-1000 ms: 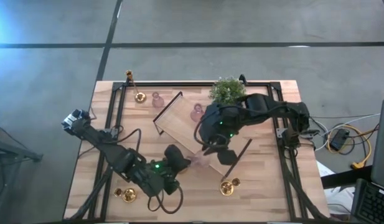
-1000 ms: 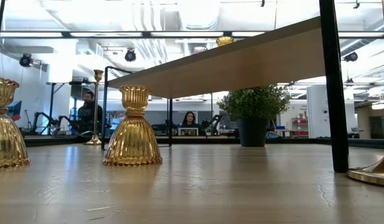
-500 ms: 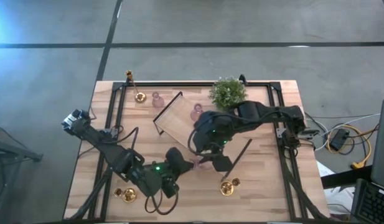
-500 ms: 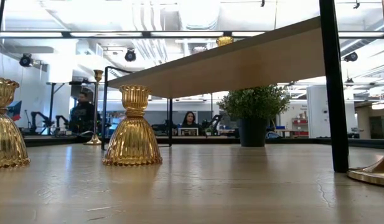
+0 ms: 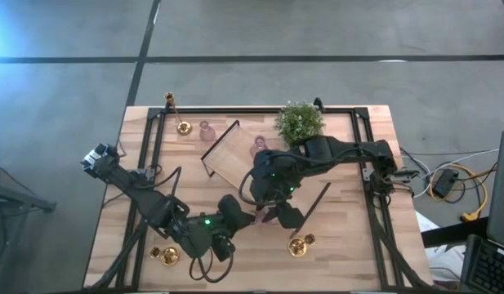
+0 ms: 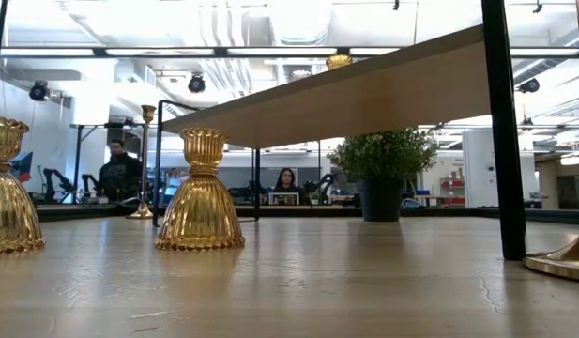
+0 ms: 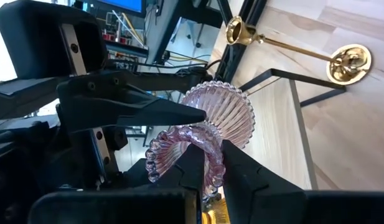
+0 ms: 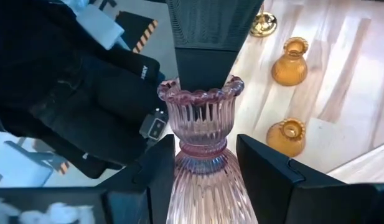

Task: Pick & Place candle stick holders
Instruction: Put the light pink glass candle holder on the shelf

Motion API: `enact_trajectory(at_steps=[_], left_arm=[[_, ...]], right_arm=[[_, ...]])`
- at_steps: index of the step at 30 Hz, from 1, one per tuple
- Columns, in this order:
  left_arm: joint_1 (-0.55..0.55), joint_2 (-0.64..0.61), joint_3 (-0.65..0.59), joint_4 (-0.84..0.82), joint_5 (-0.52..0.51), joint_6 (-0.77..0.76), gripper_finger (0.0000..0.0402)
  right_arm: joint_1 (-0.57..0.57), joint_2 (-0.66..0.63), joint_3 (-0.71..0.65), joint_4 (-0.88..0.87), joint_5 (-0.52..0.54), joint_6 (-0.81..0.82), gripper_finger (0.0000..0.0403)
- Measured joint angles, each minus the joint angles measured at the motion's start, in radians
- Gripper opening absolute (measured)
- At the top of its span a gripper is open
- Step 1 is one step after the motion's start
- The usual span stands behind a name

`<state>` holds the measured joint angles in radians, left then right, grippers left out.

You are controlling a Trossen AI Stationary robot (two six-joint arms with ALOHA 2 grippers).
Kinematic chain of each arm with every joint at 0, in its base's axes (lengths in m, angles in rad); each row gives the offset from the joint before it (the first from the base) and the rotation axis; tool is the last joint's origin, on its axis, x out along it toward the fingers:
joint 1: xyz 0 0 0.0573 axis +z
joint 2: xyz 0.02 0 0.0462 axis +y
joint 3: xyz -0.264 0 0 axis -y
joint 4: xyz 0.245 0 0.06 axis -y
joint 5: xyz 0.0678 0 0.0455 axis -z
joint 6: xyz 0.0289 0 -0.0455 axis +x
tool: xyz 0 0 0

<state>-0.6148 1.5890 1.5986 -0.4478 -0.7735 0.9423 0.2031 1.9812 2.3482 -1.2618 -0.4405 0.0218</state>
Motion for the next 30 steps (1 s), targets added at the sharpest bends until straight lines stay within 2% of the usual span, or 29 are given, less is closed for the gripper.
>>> enact_trajectory(at_steps=[21,28,30], left_arm=[[0.011,0.000,0.011,0.027,-0.004,0.054,0.0035],[0.011,0.000,0.011,0.025,-0.003,0.054,0.0035],[0.011,0.000,0.011,0.028,-0.003,0.054,0.0035]], right_arm=[[0.002,0.010,-0.001,0.024,-0.016,-0.003,0.0162],[0.004,0.010,-0.001,0.029,-0.016,-0.062,0.0118],[0.004,0.010,-0.001,0.028,-0.028,-0.072,0.0118]])
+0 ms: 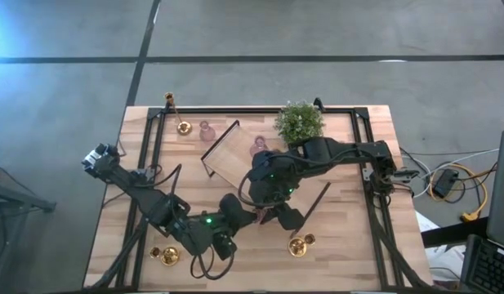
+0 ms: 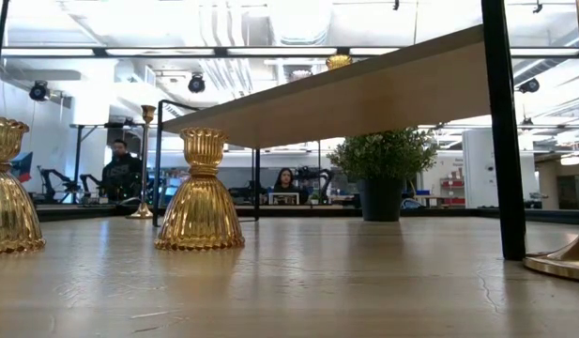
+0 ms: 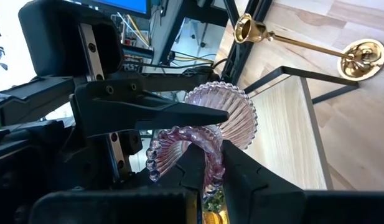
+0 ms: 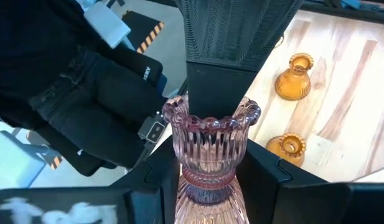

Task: Pick & Place candle stick holders
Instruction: Put the light pink glass candle holder on the shelf

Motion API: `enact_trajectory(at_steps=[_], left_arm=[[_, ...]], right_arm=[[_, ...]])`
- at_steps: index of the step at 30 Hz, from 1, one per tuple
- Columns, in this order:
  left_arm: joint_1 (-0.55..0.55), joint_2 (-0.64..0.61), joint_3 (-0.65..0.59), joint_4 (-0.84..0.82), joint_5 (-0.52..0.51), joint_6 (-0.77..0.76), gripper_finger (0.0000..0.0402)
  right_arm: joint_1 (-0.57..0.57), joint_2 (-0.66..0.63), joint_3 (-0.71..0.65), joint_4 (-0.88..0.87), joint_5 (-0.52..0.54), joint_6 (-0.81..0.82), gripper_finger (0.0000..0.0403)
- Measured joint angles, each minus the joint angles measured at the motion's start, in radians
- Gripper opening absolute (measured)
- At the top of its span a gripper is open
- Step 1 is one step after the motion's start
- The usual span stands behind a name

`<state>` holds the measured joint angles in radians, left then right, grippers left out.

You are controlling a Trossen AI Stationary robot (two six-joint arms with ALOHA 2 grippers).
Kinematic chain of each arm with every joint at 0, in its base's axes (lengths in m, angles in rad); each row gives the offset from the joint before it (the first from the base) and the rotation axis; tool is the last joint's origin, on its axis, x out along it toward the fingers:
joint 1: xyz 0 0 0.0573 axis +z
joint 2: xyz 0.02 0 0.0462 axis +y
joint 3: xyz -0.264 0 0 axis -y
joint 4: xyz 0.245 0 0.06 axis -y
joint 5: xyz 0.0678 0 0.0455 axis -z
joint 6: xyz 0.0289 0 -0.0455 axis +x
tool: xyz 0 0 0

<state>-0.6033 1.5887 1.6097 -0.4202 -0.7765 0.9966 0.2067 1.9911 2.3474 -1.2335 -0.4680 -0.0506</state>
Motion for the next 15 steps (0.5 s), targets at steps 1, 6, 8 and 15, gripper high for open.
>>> enact_trajectory(at_steps=[1,6,8,15], left_arm=[[0.000,0.000,0.000,0.001,0.000,0.000,0.0035],[0.000,0.000,0.000,0.001,0.000,0.000,0.0034],[0.000,0.000,0.000,0.001,0.000,0.000,0.0034],[-0.001,-0.002,0.000,0.014,0.023,-0.024,0.0100]], right_arm=[[0.000,0.000,0.000,0.000,-0.004,-0.002,0.0118],[-0.001,0.000,0.000,-0.008,-0.005,-0.010,0.0118],[-0.001,0.000,0.000,-0.009,-0.006,-0.010,0.0118],[0.001,-0.004,-0.001,-0.021,-0.012,-0.027,0.0118]])
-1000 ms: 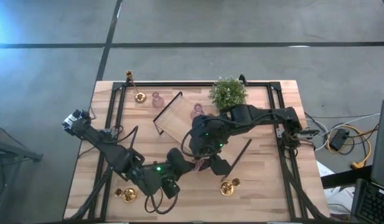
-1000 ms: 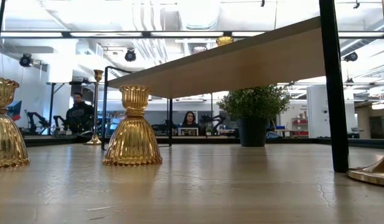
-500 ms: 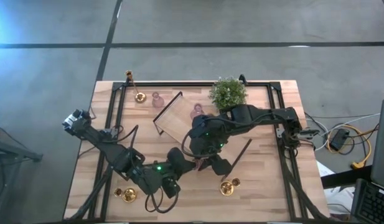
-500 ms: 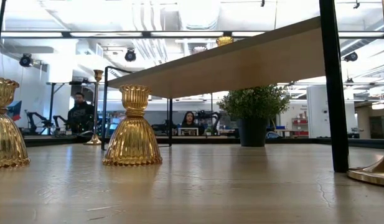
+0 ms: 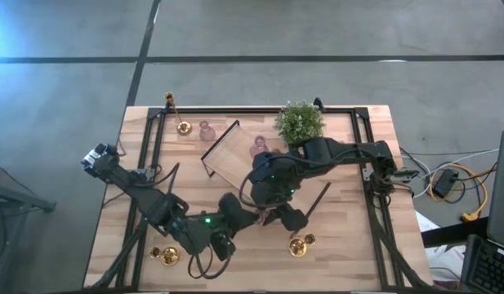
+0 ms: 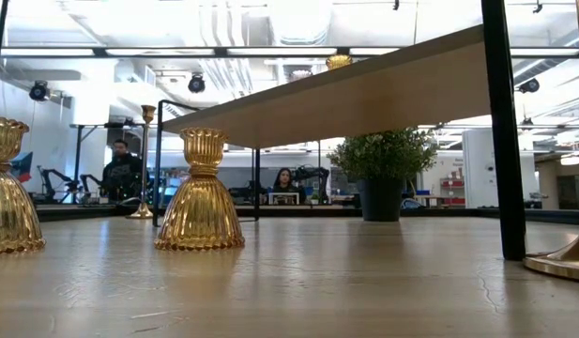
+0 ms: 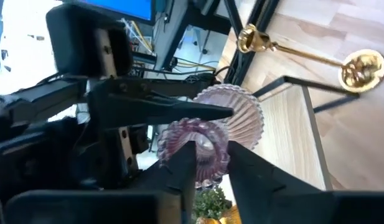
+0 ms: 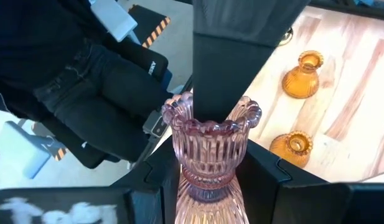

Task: Pick & Place candle stick holders
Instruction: Put the light pink glass candle holder on the shelf

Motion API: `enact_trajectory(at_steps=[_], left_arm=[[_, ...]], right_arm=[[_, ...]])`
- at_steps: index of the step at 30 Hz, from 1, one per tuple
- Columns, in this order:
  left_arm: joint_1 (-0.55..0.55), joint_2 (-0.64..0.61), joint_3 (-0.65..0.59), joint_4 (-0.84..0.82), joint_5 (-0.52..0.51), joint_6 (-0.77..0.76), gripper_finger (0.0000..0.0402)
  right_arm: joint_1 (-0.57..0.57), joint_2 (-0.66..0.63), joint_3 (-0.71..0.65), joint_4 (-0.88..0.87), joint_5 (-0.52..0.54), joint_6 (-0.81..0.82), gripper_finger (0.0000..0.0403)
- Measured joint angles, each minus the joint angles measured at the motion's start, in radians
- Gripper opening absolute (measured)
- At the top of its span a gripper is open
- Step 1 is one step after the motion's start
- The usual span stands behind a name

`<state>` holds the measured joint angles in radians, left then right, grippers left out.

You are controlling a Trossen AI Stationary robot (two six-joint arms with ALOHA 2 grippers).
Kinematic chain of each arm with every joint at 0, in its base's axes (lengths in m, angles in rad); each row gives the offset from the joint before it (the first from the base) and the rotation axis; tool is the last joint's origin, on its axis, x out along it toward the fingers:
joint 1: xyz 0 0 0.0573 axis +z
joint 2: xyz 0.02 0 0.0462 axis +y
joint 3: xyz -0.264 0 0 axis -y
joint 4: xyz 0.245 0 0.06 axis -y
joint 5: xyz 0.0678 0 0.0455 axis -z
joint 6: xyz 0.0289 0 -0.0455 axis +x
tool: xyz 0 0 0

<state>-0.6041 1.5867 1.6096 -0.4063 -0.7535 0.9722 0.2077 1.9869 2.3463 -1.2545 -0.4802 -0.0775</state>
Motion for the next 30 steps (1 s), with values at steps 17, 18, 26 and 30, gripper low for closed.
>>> enact_trajectory(at_steps=[17,18,26,30], left_arm=[[-0.014,-0.111,-0.030,-0.050,-0.042,-0.397,0.0163],[-0.014,-0.127,-0.044,-0.047,-0.037,-0.417,0.0162],[-0.015,-0.256,-0.273,0.083,-0.045,-0.502,0.0162],[-0.016,-0.326,-0.425,0.201,-0.084,-0.512,0.0162]], right_arm=[[-0.004,-0.106,-0.001,-0.067,0.194,-0.015,0.0117],[-0.004,-0.115,-0.001,-0.069,0.209,-0.017,0.0117],[-0.011,-0.198,-0.094,-0.032,0.324,-0.009,0.0117],[-0.030,-0.291,-0.270,0.056,0.325,0.026,0.0116]])
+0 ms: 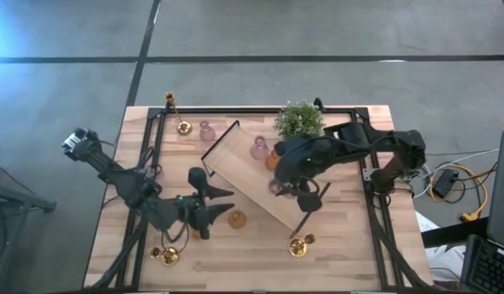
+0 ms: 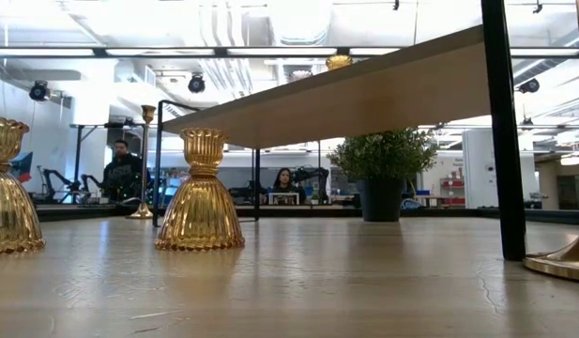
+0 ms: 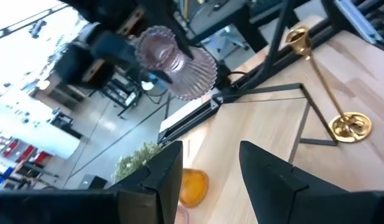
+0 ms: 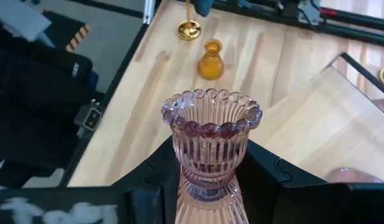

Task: Pick & Place candle stick holders
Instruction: Put the light pink glass candle holder on the shelf

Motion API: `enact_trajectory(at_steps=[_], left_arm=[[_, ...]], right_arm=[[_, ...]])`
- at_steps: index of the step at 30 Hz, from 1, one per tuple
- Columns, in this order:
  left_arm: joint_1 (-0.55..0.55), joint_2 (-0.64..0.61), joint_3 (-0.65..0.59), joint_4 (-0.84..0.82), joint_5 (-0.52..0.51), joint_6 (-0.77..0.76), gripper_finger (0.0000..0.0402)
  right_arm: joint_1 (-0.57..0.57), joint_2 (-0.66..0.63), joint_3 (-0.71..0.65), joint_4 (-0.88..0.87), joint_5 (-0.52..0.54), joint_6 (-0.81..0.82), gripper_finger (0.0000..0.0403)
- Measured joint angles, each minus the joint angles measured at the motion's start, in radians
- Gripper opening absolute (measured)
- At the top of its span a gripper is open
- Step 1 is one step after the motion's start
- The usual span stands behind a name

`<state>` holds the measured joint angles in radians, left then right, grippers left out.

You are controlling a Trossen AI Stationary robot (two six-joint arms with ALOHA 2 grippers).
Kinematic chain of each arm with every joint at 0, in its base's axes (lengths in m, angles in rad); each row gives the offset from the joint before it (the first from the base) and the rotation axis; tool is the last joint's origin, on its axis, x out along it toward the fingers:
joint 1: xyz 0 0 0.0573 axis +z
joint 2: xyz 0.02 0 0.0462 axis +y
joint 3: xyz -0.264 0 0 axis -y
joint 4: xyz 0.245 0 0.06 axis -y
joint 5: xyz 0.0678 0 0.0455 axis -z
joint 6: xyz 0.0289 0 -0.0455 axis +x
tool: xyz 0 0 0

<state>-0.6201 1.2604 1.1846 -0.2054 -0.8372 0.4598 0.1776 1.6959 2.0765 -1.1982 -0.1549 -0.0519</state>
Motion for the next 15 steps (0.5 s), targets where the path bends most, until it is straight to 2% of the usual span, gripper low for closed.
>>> enact_trajectory(at_steps=[4,10,15], left_arm=[[0.000,-0.074,-0.147,0.149,-0.007,-0.002,0.0162],[-0.001,-0.158,-0.320,0.326,0.000,-0.023,0.0162],[-0.001,-0.196,-0.423,0.455,0.002,-0.044,0.0162]], right_arm=[[-0.027,-0.136,-0.249,0.162,0.001,0.025,0.0116],[-0.068,-0.367,-0.627,0.536,0.005,0.027,0.0116],[-0.074,-0.528,-0.901,0.806,0.123,0.030,0.0116]])
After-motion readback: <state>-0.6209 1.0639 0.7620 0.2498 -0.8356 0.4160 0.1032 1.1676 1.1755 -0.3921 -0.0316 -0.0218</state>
